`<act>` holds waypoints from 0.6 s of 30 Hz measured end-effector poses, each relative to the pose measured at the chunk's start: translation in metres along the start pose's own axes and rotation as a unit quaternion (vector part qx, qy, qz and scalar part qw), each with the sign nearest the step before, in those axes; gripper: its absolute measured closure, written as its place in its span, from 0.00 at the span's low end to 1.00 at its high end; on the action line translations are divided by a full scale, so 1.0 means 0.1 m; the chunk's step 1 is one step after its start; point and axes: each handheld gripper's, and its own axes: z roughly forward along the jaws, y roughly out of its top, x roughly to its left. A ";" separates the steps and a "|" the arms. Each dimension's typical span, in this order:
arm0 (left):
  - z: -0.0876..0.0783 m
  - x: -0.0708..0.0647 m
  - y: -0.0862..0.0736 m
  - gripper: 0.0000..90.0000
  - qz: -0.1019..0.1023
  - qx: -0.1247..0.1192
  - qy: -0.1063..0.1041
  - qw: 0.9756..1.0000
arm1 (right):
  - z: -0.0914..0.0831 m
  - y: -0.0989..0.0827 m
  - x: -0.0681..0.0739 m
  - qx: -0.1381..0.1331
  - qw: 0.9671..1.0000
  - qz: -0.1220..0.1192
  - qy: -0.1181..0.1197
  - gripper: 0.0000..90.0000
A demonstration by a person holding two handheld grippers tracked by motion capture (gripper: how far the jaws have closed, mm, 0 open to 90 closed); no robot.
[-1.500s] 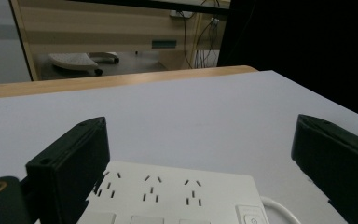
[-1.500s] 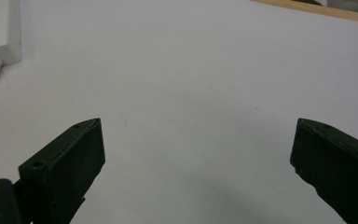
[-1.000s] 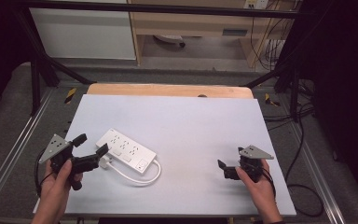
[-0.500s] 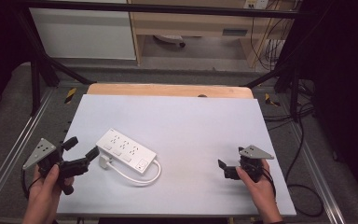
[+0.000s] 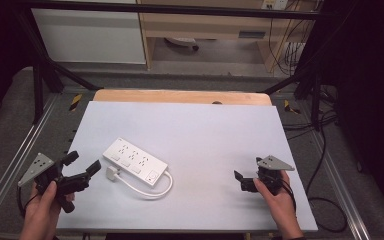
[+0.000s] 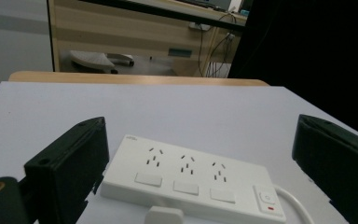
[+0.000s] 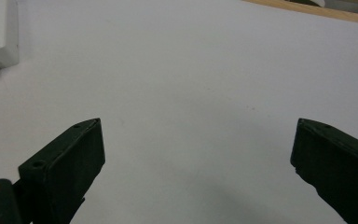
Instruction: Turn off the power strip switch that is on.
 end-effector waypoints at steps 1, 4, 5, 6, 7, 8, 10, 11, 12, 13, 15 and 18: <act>-0.01 0.01 -0.01 0.04 -0.002 0.000 0.000 1.000 | 0.00 0.00 0.00 0.000 1.000 0.001 0.001 0.04; -0.02 0.03 -0.04 0.04 -0.004 0.000 0.000 1.000 | 0.00 0.00 0.00 0.000 1.000 0.000 0.000 0.04; -0.02 0.04 -0.06 0.04 -0.004 0.000 0.000 1.000 | 0.00 0.00 0.00 0.000 1.000 0.000 0.000 0.04; -0.01 0.04 -0.07 0.04 -0.003 0.002 0.001 1.000 | 0.00 0.00 0.00 0.000 1.000 0.000 0.000 0.04; -0.01 0.05 -0.08 0.04 -0.002 0.005 0.001 1.000 | 0.00 0.00 0.00 0.000 1.000 0.000 0.000 0.04; 0.00 0.06 -0.10 0.04 -0.004 0.008 0.001 1.000 | 0.00 0.00 0.00 -0.001 1.000 -0.001 0.000 0.04; 0.00 0.08 -0.13 0.05 -0.002 0.013 0.005 1.000 | 0.00 0.00 0.00 0.000 1.000 0.001 0.000 0.04; 0.00 0.09 -0.15 0.05 -0.002 0.017 0.007 1.000 | 0.00 0.00 -0.01 -0.001 1.000 0.000 -0.001 0.04; 0.00 0.10 -0.17 0.05 -0.005 0.017 0.007 1.000 | 0.00 0.00 -0.01 -0.003 1.000 0.001 -0.001 0.04; 0.00 0.11 -0.19 0.05 -0.009 0.017 0.006 1.000 | 0.00 0.00 -0.01 -0.003 1.000 0.001 -0.002 0.04; 0.01 0.13 -0.22 0.05 -0.010 0.023 0.006 1.000 | 0.00 0.00 -0.01 -0.003 1.000 0.001 -0.002 0.04; 0.03 0.14 -0.26 0.05 -0.007 0.031 0.010 0.999 | 0.00 0.00 -0.01 -0.003 1.000 0.001 -0.002 0.03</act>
